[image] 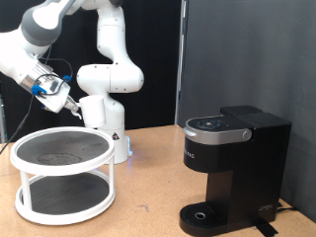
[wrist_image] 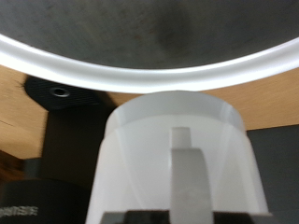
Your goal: Make a cup of coffee with the keurig machine
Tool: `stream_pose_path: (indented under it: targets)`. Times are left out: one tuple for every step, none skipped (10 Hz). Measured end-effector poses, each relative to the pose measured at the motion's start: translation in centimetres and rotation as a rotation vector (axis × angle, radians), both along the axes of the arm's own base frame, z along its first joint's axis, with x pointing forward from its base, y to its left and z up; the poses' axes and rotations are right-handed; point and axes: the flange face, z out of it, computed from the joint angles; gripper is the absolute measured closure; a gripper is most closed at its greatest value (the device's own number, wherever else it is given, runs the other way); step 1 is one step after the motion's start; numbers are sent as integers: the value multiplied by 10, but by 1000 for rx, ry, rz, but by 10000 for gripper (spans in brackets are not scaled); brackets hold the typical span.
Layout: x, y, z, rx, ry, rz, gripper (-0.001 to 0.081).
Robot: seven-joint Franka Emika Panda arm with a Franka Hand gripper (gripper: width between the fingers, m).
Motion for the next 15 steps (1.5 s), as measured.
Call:
stream_pose_path:
  targets:
    - [12,12,-4,1,13,-61,804]
    - [25,25,-8,3,17,-111,804]
    - [36,36,-10,1,14,-144,804]
    - [48,48,-11,-3,6,-165,804]
    - [59,60,-12,-11,-4,-172,804]
    - [70,73,-11,-17,-16,-173,804]
    - [81,86,-10,-24,-24,-168,804]
    - [90,100,-10,-28,-26,-162,804]
    - [99,113,-9,-35,-29,-160,805]
    - [106,127,-9,-40,-28,-146,805]
    - [111,135,-13,-48,-18,-141,805]
    - [111,134,-13,-48,-20,-141,805]
    - [111,134,-14,-48,-17,-142,805]
    - [112,135,-18,-59,5,-148,805]
    - [116,139,-25,-85,31,-163,805]
